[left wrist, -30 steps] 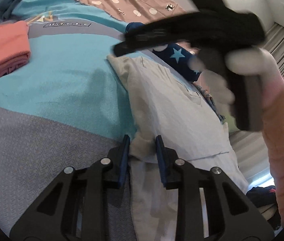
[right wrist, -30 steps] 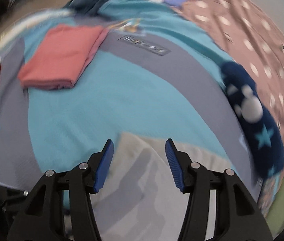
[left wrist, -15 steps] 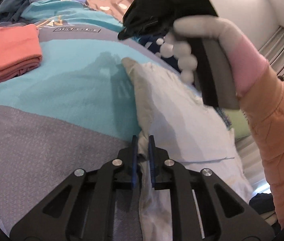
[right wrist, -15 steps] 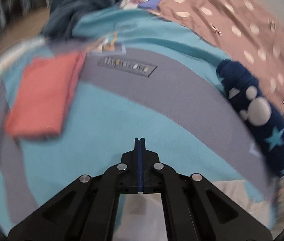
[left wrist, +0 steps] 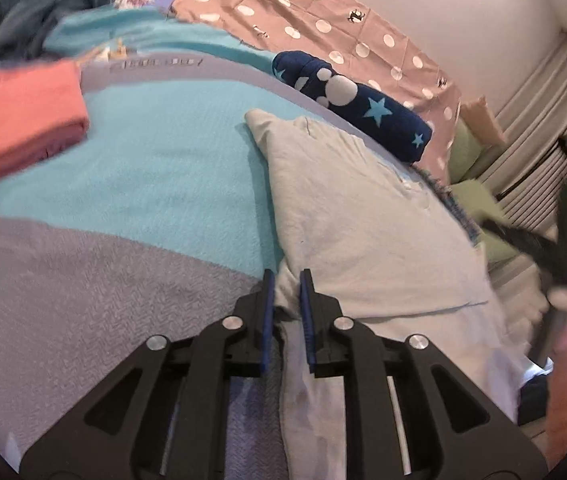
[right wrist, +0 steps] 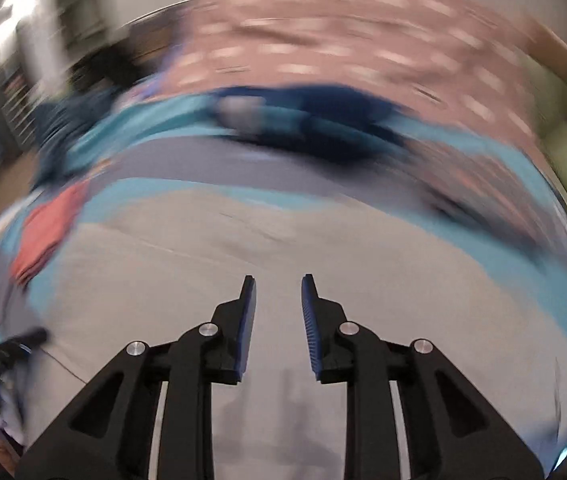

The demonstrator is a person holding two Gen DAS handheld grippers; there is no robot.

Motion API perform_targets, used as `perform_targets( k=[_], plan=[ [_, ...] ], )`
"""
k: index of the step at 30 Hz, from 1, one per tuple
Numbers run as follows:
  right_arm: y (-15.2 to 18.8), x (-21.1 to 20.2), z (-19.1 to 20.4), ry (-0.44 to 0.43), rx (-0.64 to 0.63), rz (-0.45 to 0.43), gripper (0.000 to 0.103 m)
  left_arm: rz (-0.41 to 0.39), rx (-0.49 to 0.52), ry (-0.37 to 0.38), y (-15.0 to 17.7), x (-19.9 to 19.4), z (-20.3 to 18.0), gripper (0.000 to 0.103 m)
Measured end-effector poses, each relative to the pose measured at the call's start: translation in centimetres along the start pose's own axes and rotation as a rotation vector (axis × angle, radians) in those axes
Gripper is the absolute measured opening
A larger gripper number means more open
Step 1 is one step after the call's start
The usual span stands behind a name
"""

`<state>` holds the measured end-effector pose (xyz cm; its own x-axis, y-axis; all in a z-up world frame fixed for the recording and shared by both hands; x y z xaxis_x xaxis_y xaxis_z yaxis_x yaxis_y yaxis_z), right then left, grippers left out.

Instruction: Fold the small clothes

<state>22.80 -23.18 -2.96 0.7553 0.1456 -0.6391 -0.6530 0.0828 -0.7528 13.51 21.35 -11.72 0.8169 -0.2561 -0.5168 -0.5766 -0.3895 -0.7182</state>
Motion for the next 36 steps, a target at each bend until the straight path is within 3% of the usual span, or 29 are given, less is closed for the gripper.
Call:
perform_targets(
  k=[3, 5, 9, 11, 14, 18, 21, 25, 27, 28, 29, 33, 36],
  plan=[
    [3.2, -4.3, -11.5, 0.123, 0.266, -0.026, 0.024, -0.065, 0.096, -0.078, -1.3, -1.0, -1.6, 0.023],
    [5.0, -6.6, -16.3, 0.197, 0.336, -0.052, 0.024, -0.117, 0.144, -0.098, -2.5, -2.1, -3.4, 0.04],
    [7.8, -10.0, -23.1, 0.343, 0.355, -0.076, 0.026, -0.136, 0.254, -0.116, -3.9, -2.2, -8.3, 0.047],
    [8.8, -10.3, -24.2, 0.349, 0.314, -0.068, 0.036, -0.114, 0.305, -0.089, -3.7, -1.5, -11.5, 0.052],
    [10.2, -9.5, -24.2, 0.321, 0.232, -0.041, 0.041, -0.068, 0.359, -0.048, -2.7, 0.1, -15.7, 0.055],
    [11.7, -8.7, -23.5, 0.37, 0.011, -0.016, 0.055, 0.01, 0.433, 0.014, -0.2, 3.4, -21.7, 0.056],
    [12.3, -7.9, -24.0, 0.414, -0.093, 0.01, 0.055, 0.064, 0.477, 0.048, 1.9, 5.4, -24.7, 0.056],
    [12.2, -8.0, -25.5, 0.404, -0.072, -0.01, 0.055, 0.116, 0.509, 0.069, 3.8, 7.9, -27.5, 0.057],
    [11.8, -8.0, -26.2, 0.392, -0.05, -0.032, 0.044, 0.136, 0.517, 0.069, 4.7, 8.7, -28.1, 0.058],
    [11.5, -8.2, -26.4, 0.369, -0.035, -0.045, 0.018, 0.147, 0.523, 0.065, 5.2, 9.2, -28.3, 0.059],
    [11.2, -8.5, -26.5, 0.354, -0.011, -0.058, 0.003, 0.154, 0.526, 0.062, 5.4, 9.6, -28.5, 0.059],
    [9.7, -10.5, -27.2, 0.261, 0.155, -0.156, 0.001, 0.184, 0.53, 0.046, 6.2, 11.0, -28.2, 0.059],
    [8.1, -11.6, -26.5, 0.084, 0.292, -0.2, 0.0, 0.195, 0.508, 0.048, 6.2, 11.6, -27.8, 0.059]
  ],
)
Point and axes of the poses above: each gripper's, at about its wrist camera, not at the fingertips, and x roughly the way its jaws point, z to its left, y to its underside, the point moved 3 cm from there along x, roughly the way its jaws point, and after that the axes turned 12 degrees about -z, right-handed, at the moved point
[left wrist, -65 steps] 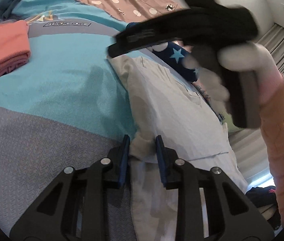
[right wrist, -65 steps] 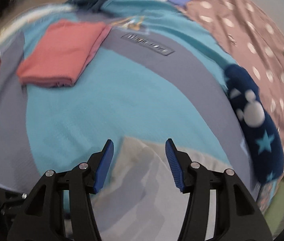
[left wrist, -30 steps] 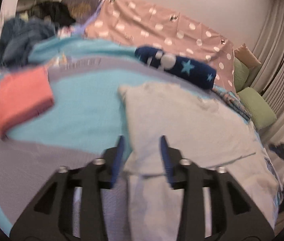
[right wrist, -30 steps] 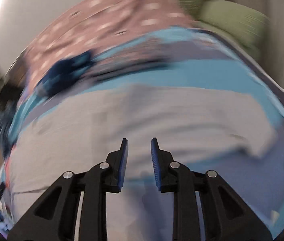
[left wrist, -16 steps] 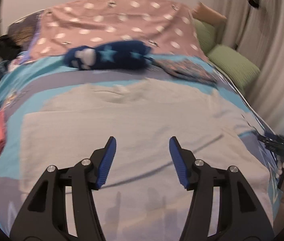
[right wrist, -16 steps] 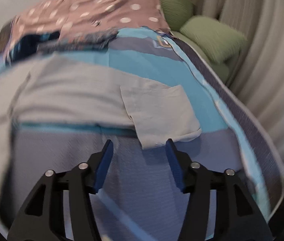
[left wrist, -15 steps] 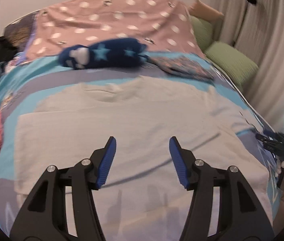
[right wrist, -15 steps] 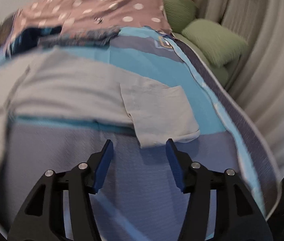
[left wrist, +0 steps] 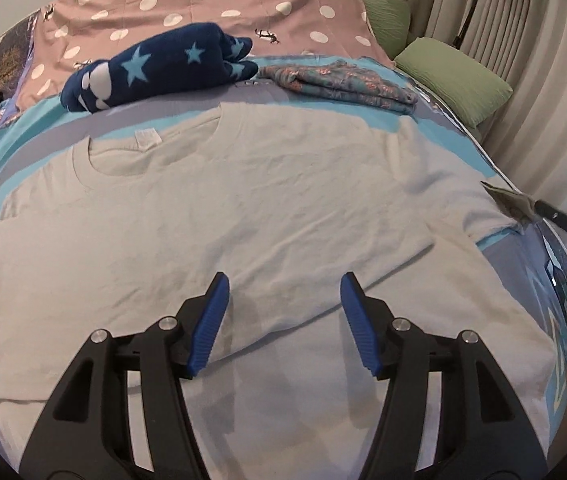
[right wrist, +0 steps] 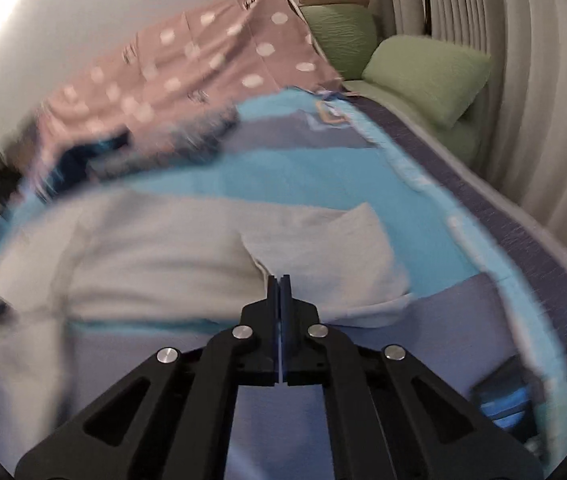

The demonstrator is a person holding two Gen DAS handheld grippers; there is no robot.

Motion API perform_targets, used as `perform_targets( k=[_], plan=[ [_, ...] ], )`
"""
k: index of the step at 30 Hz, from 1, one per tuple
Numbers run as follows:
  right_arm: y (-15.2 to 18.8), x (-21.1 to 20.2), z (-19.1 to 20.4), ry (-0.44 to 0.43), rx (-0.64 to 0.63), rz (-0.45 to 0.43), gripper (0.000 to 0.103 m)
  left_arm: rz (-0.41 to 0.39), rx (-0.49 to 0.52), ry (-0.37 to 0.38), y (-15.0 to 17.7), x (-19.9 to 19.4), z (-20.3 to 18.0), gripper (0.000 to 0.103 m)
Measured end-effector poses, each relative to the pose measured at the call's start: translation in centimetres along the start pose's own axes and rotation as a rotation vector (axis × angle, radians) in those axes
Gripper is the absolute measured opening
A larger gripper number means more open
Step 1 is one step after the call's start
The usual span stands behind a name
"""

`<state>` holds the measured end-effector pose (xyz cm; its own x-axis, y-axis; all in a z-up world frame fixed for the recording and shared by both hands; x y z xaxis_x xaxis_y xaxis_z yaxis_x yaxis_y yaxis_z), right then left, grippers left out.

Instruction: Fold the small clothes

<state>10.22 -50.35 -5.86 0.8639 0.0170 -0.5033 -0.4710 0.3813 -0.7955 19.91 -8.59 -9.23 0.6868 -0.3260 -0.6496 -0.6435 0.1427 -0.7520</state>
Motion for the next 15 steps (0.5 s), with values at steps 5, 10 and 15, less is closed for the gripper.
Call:
perform_targets(
  k=[5, 10, 15],
  plan=[
    [-0.7, -0.6, 6.2, -0.26, 0.08, 0.031, 0.0, -0.024, -0.052, 0.1, -0.2, -0.5, 0.1, 0.059],
    [1.1, -1.1, 14.3, -0.466, 0.021, 0.096, 0.0, -0.031, -0.15, 0.262, -0.2, -1.5, 0.5, 0.059],
    [4.1, -0.4, 19.9, -0.538, -0.067, 0.18, 0.0, -0.009, -0.266, 0.393, -0.1, -1.4, 1.1, 0.061]
  ],
)
Point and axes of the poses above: each gripper's, at about its wrist camera, not at the fingertips, and x roughly the way its jaws point, z to its left, y to its underside, the point moved 3 cm from there along x, roughly the way its jaws point, and after that the axes turned 12 degrees about -z, right-handed, at the moved point
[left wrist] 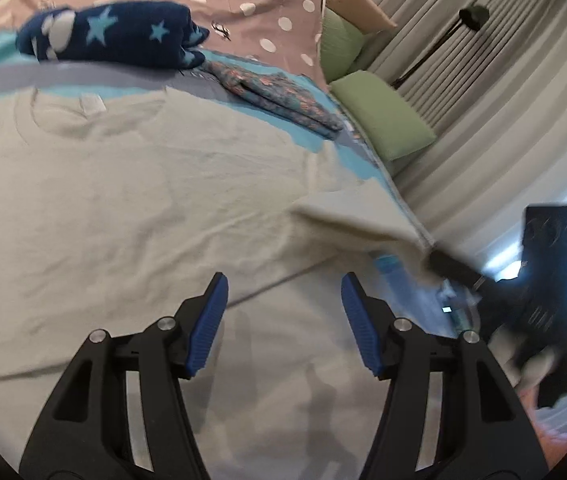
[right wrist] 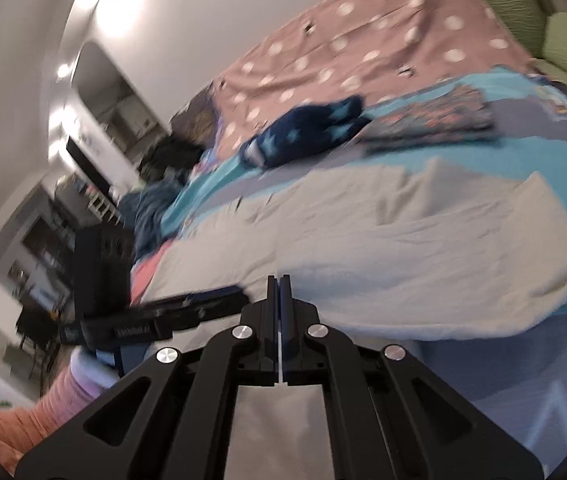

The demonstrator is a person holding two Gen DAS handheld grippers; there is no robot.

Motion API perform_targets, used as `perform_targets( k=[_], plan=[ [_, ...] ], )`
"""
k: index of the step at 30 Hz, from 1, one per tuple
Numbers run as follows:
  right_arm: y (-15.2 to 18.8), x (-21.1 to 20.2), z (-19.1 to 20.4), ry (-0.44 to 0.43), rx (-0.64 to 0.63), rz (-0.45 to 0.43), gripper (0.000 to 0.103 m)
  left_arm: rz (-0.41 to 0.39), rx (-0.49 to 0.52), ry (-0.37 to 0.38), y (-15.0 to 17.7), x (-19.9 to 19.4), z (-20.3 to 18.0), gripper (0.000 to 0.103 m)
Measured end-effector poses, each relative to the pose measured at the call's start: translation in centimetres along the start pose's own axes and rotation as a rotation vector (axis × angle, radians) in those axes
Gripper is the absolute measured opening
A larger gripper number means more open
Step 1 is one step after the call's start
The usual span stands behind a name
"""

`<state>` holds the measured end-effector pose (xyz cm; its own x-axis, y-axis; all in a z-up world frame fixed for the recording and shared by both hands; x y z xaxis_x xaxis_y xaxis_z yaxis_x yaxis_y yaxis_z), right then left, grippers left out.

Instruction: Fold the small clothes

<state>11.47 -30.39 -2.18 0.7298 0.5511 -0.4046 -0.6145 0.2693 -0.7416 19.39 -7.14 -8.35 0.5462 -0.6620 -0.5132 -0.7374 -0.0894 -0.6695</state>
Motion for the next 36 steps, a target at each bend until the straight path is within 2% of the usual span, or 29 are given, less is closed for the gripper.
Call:
perform_targets(
  k=[2, 5, 9, 12, 13, 14, 15, 16, 17, 19, 20, 23, 28, 30, 32, 34, 36],
  plan=[
    [1.0, 0.7, 0.4, 0.006, -0.016, 0.031, 0.0, 0.023, -0.049, 0.038, -0.1, 0.7, 0.3, 0.063],
    [1.9, 1.1, 0.3, 0.021, -0.017, 0.056, 0.0, 0.066, -0.113, 0.056, -0.3, 2.4, 0.8, 0.065],
    [2.5, 0.6, 0.0, 0.032, -0.011, 0.058, 0.0, 0.114, -0.163, 0.071, -0.9, 4.9, 0.7, 0.065],
    [2.9, 0.0, 0.1, 0.043, -0.03, 0.06, 0.0, 0.136, -0.174, 0.081, -1.4, 6.5, -0.2, 0.06],
    [3.0, 0.0, 0.2, 0.053, -0.048, 0.059, 0.0, 0.136, -0.158, 0.074, -1.4, 6.9, -0.6, 0.038],
    [3.2, 0.0, 0.5, 0.091, -0.097, 0.053, 0.001, 0.14, -0.122, 0.062, -1.4, 7.6, -1.1, 0.01],
    [3.4, -0.2, 0.8, 0.137, -0.145, 0.047, 0.002, 0.141, -0.099, 0.047, -1.3, 7.9, -1.3, 0.001],
    [3.5, -0.2, 1.0, 0.191, -0.206, 0.044, 0.019, 0.137, -0.079, 0.031, -1.4, 8.1, -1.5, 0.001],
    [4.0, -0.3, 1.5, 0.259, -0.299, 0.04, 0.044, 0.127, -0.054, 0.014, -1.4, 8.2, -2.0, 0.001],
    [5.1, -0.1, 2.5, 0.32, -0.449, 0.053, 0.055, 0.112, -0.029, 0.015, -1.6, 8.0, -2.3, 0.001],
    [5.8, 0.1, 2.9, 0.327, -0.512, 0.081, 0.055, 0.105, -0.014, 0.02, -1.8, 7.9, -2.7, 0.001],
    [7.3, 1.0, 2.9, 0.34, -0.554, 0.137, 0.055, 0.09, 0.011, 0.024, -2.4, 7.2, -3.1, 0.001],
    [7.1, 2.4, 2.0, 0.399, -0.548, 0.143, 0.055, 0.069, 0.016, 0.049, -3.1, 5.8, -3.7, 0.001],
    [6.7, 2.9, 2.1, 0.415, -0.558, 0.133, 0.045, 0.058, 0.032, 0.052, -3.4, 5.2, -4.1, 0.001],
    [6.3, 3.0, 2.2, 0.415, -0.564, 0.138, 0.023, 0.054, 0.038, 0.054, -3.8, 4.9, -4.0, 0.001],
    [6.1, 2.9, 2.2, 0.39, -0.541, 0.148, 0.006, 0.049, 0.038, 0.049, -3.9, 4.8, -3.8, 0.001],
    [6.0, 2.9, 2.4, 0.38, -0.541, 0.15, 0.006, 0.054, 0.039, 0.05, -3.9, 4.8, -3.3, 0.001]
  ],
)
Point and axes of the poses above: each gripper's, at about its wrist camera, not at the fingertips, and x roughly the way its jaws point, z to its left, y to its underside, the point moved 3 cm from there along x, roughly the way its jaws point, and after that the axes turned 12 degrees about -z, right-handed, at the moved point
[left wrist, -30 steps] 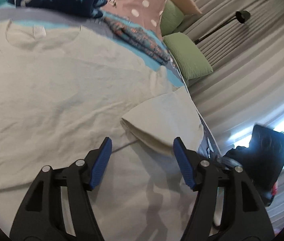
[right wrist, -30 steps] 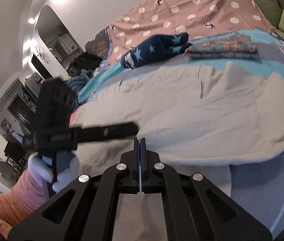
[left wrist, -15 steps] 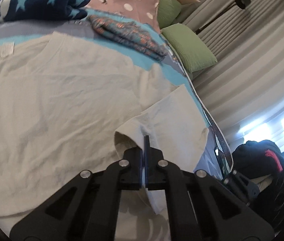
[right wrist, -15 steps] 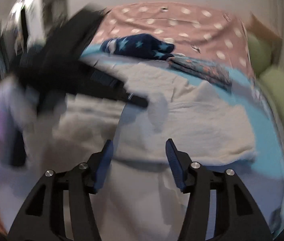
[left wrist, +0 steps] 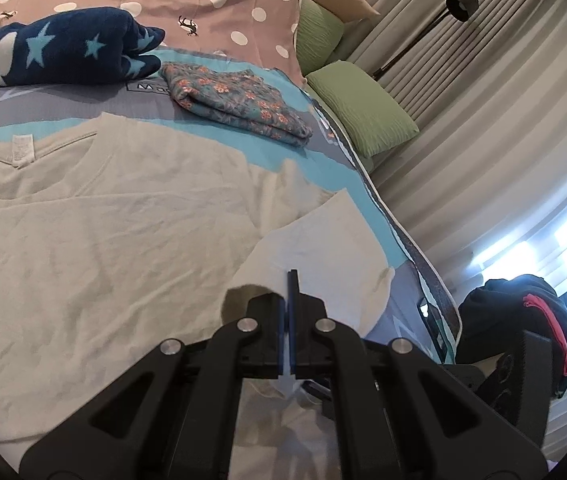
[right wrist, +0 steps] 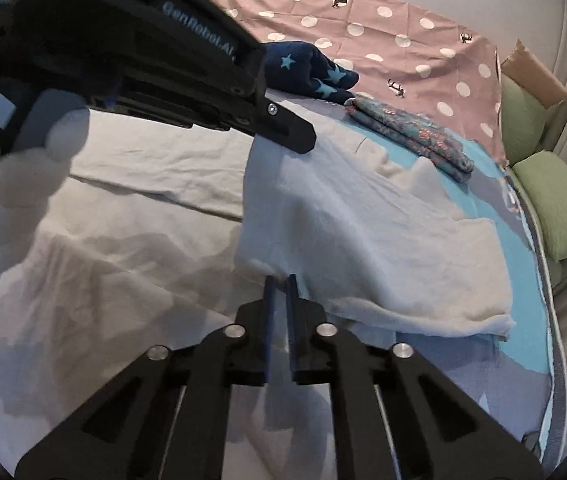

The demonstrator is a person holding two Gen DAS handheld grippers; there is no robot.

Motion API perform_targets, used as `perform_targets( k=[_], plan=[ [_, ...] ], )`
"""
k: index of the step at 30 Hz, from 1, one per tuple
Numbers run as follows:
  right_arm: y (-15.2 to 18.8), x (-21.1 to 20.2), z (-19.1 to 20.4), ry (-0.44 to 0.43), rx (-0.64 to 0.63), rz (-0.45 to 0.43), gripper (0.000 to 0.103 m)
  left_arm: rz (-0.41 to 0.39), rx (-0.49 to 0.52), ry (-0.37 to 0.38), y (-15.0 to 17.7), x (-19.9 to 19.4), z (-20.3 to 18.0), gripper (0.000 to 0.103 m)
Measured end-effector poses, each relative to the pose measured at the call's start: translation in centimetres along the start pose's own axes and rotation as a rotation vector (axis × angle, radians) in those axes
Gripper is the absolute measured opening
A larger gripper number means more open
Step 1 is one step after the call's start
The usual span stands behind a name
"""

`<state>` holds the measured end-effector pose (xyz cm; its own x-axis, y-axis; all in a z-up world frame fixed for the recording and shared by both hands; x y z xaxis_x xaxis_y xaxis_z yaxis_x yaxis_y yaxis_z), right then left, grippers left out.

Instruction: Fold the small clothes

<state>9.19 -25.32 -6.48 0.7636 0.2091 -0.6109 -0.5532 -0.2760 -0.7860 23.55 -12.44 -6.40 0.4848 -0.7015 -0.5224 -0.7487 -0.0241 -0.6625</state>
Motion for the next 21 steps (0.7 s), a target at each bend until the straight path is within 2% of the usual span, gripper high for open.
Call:
perform_targets(
  k=[1, 2, 3, 4, 5, 7, 9, 12, 15, 18, 19, 20, 21],
  plan=[
    [0.0, -0.1, 0.1, -0.011, -0.004, 0.002, 0.006, 0.005, -0.005, -0.009, 0.2, 0.0, 0.4, 0.006],
    [0.2, -0.3, 0.3, -0.033, -0.01, 0.011, 0.008, 0.011, -0.018, -0.027, 0.4, -0.1, 1.1, 0.021],
    [0.3, -0.5, 0.4, -0.046, -0.017, 0.017, 0.012, 0.014, -0.028, -0.032, 0.7, -0.4, 1.6, 0.03],
    [0.4, -0.7, 0.5, -0.05, -0.028, 0.02, 0.023, 0.012, -0.036, -0.041, 0.8, -0.6, 2.1, 0.043],
    [0.6, -1.0, 0.7, -0.04, -0.055, 0.015, 0.031, 0.007, -0.044, -0.052, 1.1, -1.0, 2.8, 0.044],
    [0.9, -1.2, 1.0, -0.032, -0.104, 0.014, 0.034, 0.006, -0.07, -0.061, 1.3, -1.4, 4.1, 0.048],
    [1.1, -1.1, 1.1, -0.019, -0.131, 0.026, 0.034, 0.012, -0.123, -0.074, 1.4, -1.3, 5.6, 0.049],
    [1.3, -0.2, 1.5, -0.016, -0.177, 0.057, 0.034, 0.037, -0.171, -0.053, 1.6, -0.4, 6.6, 0.049],
    [1.7, 0.5, 2.2, -0.001, -0.27, 0.085, 0.036, 0.048, -0.151, -0.042, 1.3, 0.6, 6.0, 0.049],
    [1.5, 0.6, 2.4, 0.023, -0.336, 0.09, 0.044, 0.068, -0.107, -0.037, 1.1, 1.9, 5.1, 0.049],
    [1.4, 0.7, 2.5, 0.044, -0.364, 0.083, 0.05, 0.073, -0.094, -0.042, 1.1, 2.4, 4.8, 0.042],
    [1.5, 0.9, 2.5, 0.056, -0.382, 0.07, 0.053, 0.083, -0.078, -0.042, 1.1, 3.2, 4.5, 0.028],
    [1.5, 1.1, 2.7, 0.066, -0.397, 0.051, 0.053, 0.091, -0.073, -0.036, 1.2, 3.6, 4.3, 0.02]
  ],
)
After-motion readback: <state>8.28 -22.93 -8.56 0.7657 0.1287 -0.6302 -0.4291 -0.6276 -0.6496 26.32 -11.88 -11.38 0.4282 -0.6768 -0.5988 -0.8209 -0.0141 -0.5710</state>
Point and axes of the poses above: each gripper's, at about its wrist camera, not at the fingertips, and x roughly the way its jaws point, z to its left, y to its underside, the point moved 3 cm from there along x, roughly the way its jaws point, and after that the axes turned 12 degrees about -z, right-handed, at the moved point
